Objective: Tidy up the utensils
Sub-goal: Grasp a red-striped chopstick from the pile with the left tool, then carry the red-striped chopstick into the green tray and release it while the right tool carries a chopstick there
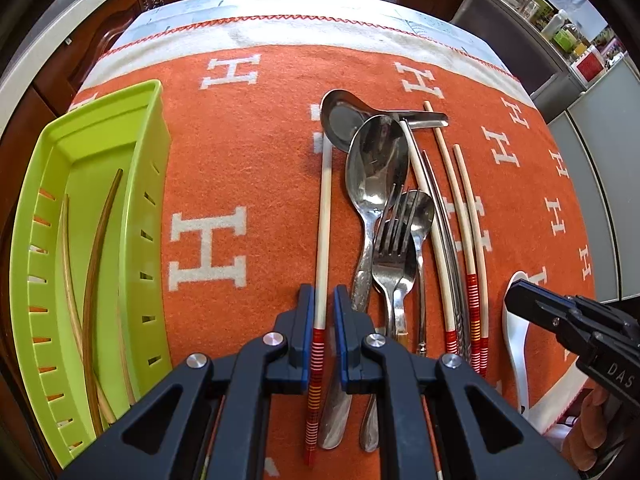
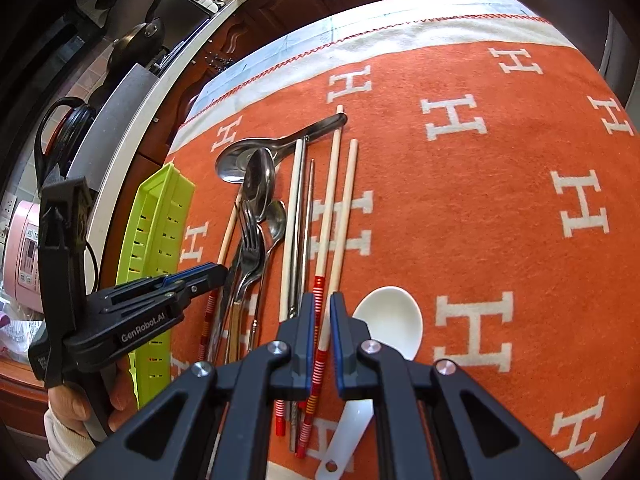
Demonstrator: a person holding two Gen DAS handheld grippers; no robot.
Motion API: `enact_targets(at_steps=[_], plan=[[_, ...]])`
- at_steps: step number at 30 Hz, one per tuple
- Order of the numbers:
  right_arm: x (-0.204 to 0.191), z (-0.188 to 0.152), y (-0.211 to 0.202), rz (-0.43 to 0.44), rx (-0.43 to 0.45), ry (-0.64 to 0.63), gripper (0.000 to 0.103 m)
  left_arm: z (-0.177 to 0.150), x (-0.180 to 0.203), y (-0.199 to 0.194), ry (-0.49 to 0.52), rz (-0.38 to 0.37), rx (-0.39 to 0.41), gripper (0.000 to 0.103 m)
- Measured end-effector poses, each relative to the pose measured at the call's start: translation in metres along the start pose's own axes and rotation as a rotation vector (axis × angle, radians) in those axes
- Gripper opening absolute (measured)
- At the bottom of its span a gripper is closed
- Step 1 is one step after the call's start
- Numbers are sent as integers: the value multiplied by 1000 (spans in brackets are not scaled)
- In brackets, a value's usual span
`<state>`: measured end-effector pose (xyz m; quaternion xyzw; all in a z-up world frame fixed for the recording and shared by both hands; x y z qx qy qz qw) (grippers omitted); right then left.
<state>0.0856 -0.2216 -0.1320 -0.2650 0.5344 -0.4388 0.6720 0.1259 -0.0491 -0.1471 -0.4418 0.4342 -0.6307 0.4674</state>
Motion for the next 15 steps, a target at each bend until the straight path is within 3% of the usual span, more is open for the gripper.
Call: enact_targets(at_steps=[4,15], plan=[[1,2,-1,-2,6,8,7,-2,5,-4,-2,13,17,4],[19,12,13,-1,-36,107,7,-13,0,-30,-23,-66,41,3]])
Point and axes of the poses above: each gripper's, at about its wrist camera, not at the fingertips, and y roughly the way its jaws point, x to its right, z to its top, the point moved 6 cm from there along y, roughly the way its jaws point, and after that the axes turned 2 degrees about -x, right-handed, at the moved point
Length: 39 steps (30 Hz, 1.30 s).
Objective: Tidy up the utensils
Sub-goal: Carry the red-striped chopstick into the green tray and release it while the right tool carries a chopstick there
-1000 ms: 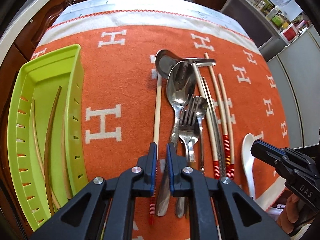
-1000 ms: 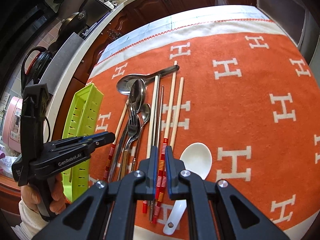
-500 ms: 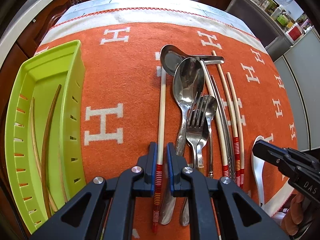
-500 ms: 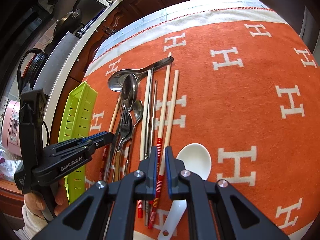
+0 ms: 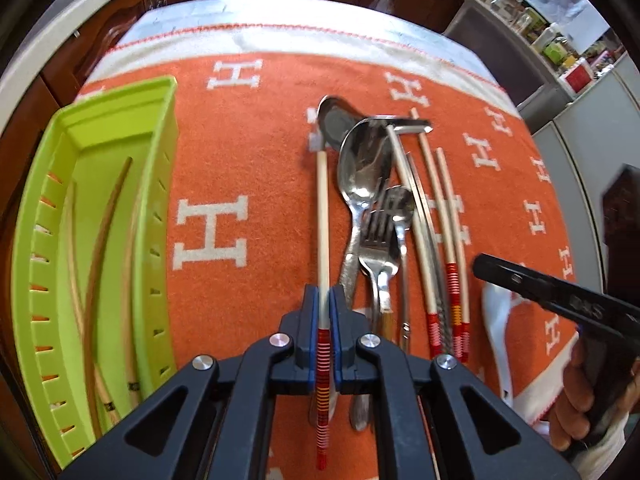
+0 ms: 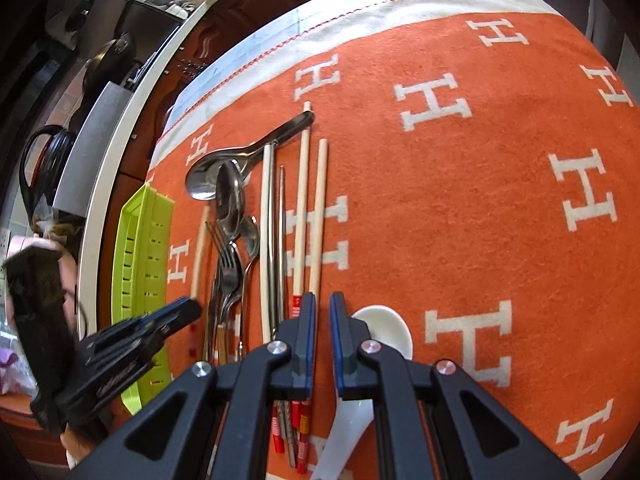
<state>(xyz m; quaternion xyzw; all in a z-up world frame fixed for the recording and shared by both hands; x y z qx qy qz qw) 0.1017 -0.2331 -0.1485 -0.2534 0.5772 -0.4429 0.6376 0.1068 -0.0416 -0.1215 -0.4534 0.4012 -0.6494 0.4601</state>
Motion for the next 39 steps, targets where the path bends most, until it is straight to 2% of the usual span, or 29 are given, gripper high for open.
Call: enact_targets(at_steps=[7,12,21,26,31,36,39], plan=[[-8,2,10,-38,-9,-25,7,-7,-11,-30,-12,-34,35,3],[-17,1,11,-117,20,-74,7,-16,-17,-44,-22,-47,45,3],[-33,-1,16,-264,16,-188,8,-27,-23,-67,-42,-60,72,3],[-27,-1,13,-219,25,-124,6,-31,-34,-93,-58,-40,118,3],[-21,-3,7,-180,16,-49,5,-36,-61,-112,-106,-1,156,3],[-28,-6,-13,-115,43,-23,5,-43,-100,-114,-198,31,162,3],[-47,-11,-21,-38,28,-41,5,-49,-116,-103,-229,57,151,3]])
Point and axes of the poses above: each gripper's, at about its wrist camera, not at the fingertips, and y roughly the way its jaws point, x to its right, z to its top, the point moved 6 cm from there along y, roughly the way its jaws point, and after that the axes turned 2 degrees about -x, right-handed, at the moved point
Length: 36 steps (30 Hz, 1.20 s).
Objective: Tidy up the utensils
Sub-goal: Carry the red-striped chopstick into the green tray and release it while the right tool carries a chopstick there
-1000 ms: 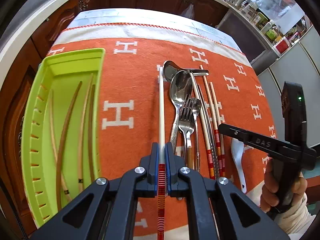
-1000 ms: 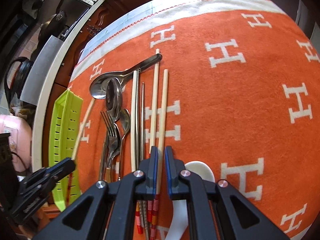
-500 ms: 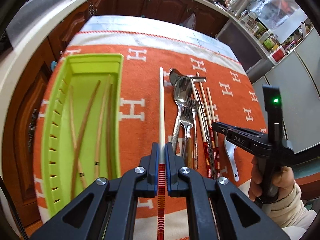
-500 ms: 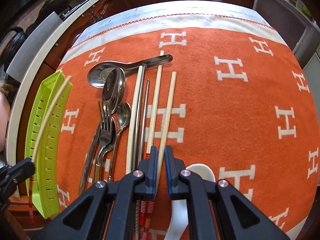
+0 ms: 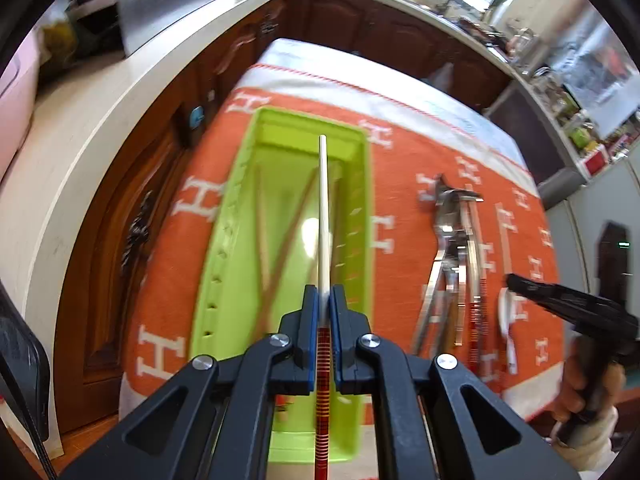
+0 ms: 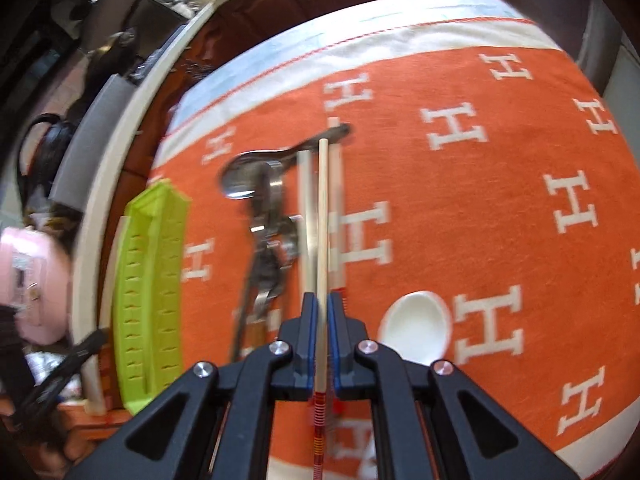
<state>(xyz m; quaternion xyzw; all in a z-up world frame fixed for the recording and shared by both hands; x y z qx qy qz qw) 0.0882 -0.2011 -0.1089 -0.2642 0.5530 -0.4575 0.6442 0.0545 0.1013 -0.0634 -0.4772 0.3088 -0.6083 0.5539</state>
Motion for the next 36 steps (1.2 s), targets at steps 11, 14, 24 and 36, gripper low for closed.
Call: enact_targets(at_steps=[11,14,24,36], plan=[[-107,-16,12,185,-96,-172,5,-5,-32,34,-54,65,-41,4],[-137,-18,24,218,-120,-213,5,-2,-38,39,-70,89,-42,4],[-177,-18,52,258,-160,-249,5,0,-36,64,-50,65,-101,12],[-172,-9,64,238,-134,-193,5,-8,-9,67,-54,-13,-132,33]])
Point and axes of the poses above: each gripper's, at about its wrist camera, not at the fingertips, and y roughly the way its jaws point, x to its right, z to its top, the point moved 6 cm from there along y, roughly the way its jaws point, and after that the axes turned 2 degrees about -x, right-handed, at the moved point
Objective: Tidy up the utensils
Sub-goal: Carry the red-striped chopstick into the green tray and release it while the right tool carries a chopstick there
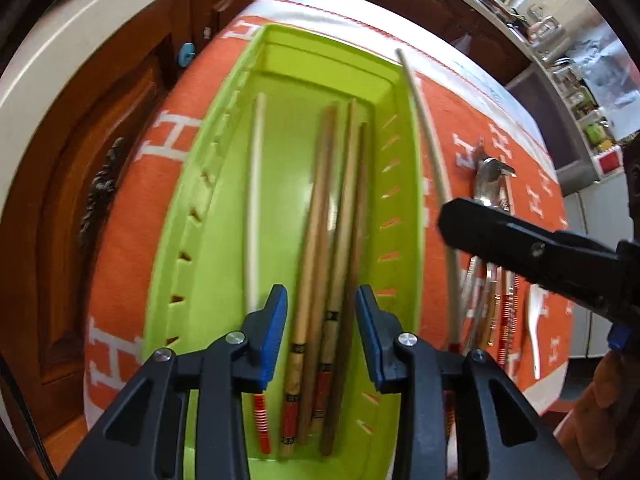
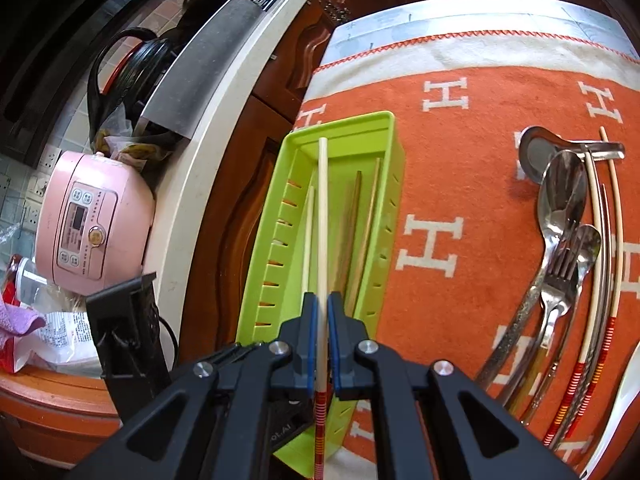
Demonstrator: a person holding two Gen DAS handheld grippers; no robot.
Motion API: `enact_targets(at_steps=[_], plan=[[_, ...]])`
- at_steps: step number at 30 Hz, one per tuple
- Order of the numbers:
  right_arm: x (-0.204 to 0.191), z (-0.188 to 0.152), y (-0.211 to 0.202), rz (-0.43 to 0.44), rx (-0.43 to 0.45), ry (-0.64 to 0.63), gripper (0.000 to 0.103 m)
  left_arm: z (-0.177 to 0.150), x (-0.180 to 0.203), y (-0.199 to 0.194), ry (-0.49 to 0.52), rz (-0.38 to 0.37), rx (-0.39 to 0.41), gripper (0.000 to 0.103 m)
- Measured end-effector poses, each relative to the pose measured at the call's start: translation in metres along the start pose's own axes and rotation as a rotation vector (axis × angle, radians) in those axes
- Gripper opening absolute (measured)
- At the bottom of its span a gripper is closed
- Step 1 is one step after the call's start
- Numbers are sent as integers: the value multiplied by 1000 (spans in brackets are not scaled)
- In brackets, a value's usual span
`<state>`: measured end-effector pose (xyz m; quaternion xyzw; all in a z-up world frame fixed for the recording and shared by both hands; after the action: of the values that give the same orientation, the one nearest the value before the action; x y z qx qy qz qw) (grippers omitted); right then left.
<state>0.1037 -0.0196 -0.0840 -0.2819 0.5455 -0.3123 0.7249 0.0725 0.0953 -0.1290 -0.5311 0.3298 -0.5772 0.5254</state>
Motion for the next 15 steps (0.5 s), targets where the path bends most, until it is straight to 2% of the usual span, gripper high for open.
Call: enact_targets(at_steps=[4,10,15], plan=[[4,1,-2,3,17,22,5,-4,-7,-21,8,68,72,33],[4,-1,0,26,20,51,5,-7,-12,-52,30,116,145,33],[-1,-2,3,59,28,81,5,-6,-19,-70,6,138,199,34]])
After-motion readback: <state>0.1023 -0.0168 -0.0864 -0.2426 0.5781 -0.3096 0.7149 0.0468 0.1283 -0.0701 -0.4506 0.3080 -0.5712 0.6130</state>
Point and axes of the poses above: each gripper's, at about its wrist camera, not at the fingertips, and y roughly the way its jaws point, x to its right, z to its top, the point moved 6 cm from there along y, roughly the way its jaws point, and after that the axes turned 2 degrees about -x, right-handed, at the moved point
